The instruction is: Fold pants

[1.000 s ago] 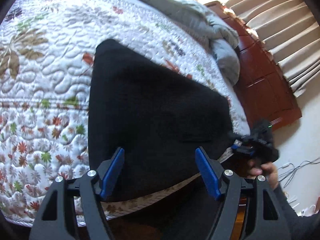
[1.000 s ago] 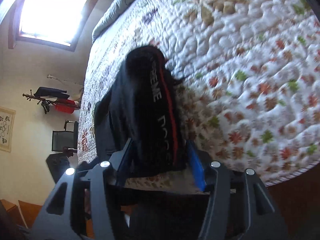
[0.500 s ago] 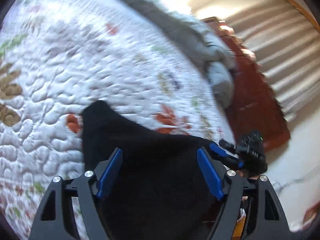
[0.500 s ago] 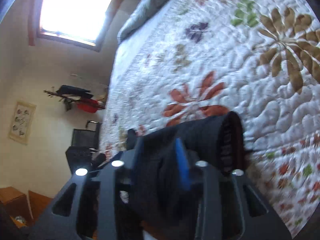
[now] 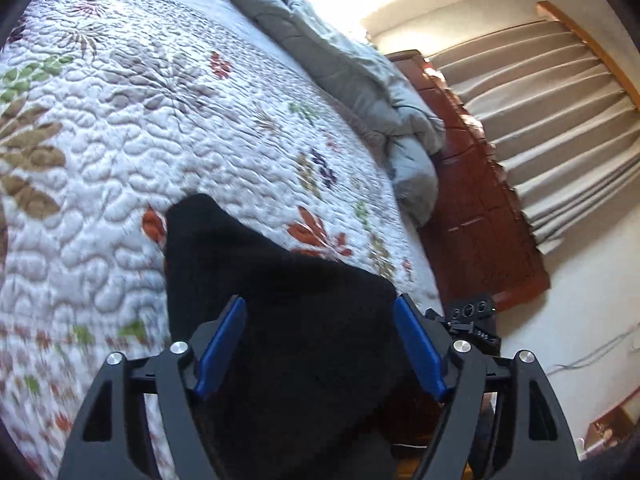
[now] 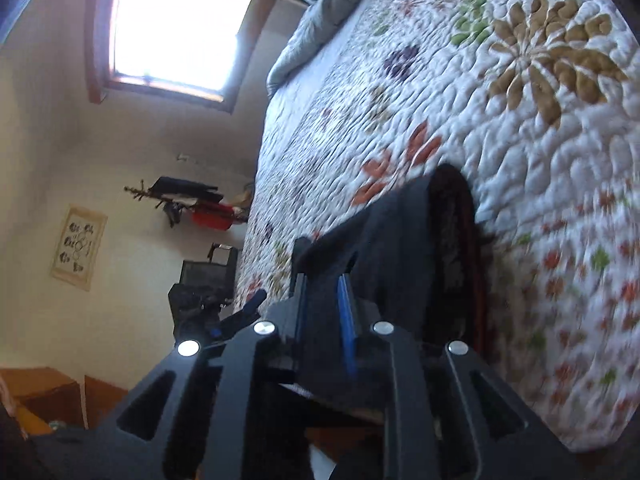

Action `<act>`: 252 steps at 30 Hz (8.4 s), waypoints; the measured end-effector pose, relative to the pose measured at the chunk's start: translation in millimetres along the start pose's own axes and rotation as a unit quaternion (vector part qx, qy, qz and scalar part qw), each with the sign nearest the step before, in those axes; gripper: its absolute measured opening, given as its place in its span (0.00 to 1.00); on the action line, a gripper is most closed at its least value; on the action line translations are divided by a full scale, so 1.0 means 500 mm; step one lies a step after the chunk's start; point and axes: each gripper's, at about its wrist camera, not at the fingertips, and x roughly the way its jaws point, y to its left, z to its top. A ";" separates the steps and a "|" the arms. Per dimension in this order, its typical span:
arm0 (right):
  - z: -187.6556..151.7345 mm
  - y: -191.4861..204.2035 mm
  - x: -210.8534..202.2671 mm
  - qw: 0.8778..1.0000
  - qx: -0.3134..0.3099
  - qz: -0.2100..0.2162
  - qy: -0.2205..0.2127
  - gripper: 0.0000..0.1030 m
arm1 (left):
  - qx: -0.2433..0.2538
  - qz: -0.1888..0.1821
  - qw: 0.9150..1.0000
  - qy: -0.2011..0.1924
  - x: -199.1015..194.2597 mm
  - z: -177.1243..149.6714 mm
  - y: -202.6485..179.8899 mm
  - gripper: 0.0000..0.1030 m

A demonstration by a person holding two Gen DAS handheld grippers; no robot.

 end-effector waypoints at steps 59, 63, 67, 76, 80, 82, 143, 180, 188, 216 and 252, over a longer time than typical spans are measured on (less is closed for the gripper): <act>0.037 -0.070 0.165 0.983 0.034 -0.129 0.127 0.96 | -0.114 -0.007 0.978 0.174 0.146 -0.006 0.154 0.87; 0.027 -0.069 0.173 0.980 0.029 -0.148 0.129 0.60 | -0.101 0.041 0.979 0.173 0.149 -0.009 0.148 0.56; 0.019 -0.059 0.165 0.982 0.025 -0.144 0.123 0.42 | -0.113 0.050 0.978 0.168 0.142 -0.013 0.163 0.42; 0.011 -0.021 0.172 0.980 0.004 -0.168 0.102 0.31 | -0.080 0.062 0.985 0.142 0.128 -0.011 0.129 0.29; 0.004 0.026 0.174 0.981 -0.014 -0.173 0.092 0.29 | -0.067 0.058 0.987 0.133 0.116 -0.001 0.105 0.28; 0.003 0.055 0.180 0.980 -0.026 -0.174 0.092 0.29 | -0.061 0.058 0.988 0.130 0.106 0.007 0.097 0.28; 0.348 0.212 0.909 0.990 -0.039 -0.092 0.096 0.17 | -0.006 0.152 0.987 -0.041 -0.311 0.247 0.389 0.51; -0.400 0.544 0.386 0.914 -0.282 -0.273 -0.106 0.97 | 0.105 0.413 0.888 -0.171 -0.602 -0.154 -0.081 0.96; -0.547 0.631 0.283 0.889 -0.296 -0.319 -0.140 0.97 | 0.117 0.435 0.866 -0.217 -0.691 -0.269 -0.243 0.96; -0.665 0.769 0.232 0.863 -0.353 -0.338 -0.124 0.97 | 0.084 0.469 0.853 -0.212 -0.747 -0.346 -0.392 0.96; -0.620 0.745 0.290 0.857 -0.359 -0.356 -0.095 0.97 | 0.076 0.481 0.855 -0.177 -0.699 -0.299 -0.360 0.96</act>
